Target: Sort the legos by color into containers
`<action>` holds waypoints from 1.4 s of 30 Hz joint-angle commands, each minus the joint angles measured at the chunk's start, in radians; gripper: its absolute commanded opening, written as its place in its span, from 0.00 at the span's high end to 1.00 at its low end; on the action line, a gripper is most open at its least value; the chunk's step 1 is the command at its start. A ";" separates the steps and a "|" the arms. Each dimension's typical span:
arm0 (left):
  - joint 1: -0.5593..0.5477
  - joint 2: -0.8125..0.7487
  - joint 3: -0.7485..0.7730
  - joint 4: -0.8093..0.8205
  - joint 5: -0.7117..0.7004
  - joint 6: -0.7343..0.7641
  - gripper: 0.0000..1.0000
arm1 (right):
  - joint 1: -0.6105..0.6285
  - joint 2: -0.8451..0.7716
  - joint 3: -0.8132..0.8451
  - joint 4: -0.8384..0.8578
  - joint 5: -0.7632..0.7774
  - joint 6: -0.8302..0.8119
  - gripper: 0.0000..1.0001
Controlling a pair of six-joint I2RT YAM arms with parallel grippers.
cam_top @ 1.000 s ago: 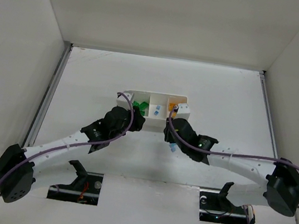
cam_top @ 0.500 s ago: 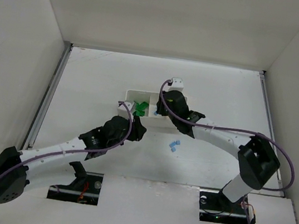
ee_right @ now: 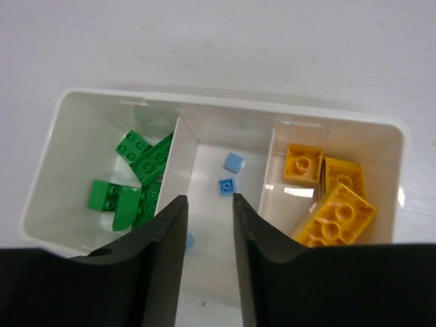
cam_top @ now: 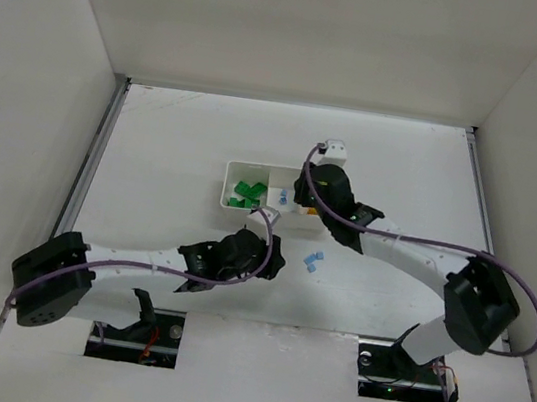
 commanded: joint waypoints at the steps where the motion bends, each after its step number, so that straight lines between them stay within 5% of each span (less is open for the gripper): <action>1: -0.047 0.074 0.074 0.116 -0.010 0.013 0.61 | -0.031 -0.148 -0.109 0.072 0.053 0.049 0.69; 5: -0.083 0.191 0.132 0.141 -0.011 0.039 0.65 | -0.061 -0.301 -0.276 0.083 0.067 0.107 0.73; 11: -0.087 0.320 0.220 0.132 0.013 0.080 0.64 | -0.090 -0.432 -0.434 0.127 0.063 0.117 0.63; 42: -0.160 0.576 0.381 0.118 -0.077 0.198 0.70 | -0.163 -0.420 -0.549 0.255 -0.016 0.161 0.59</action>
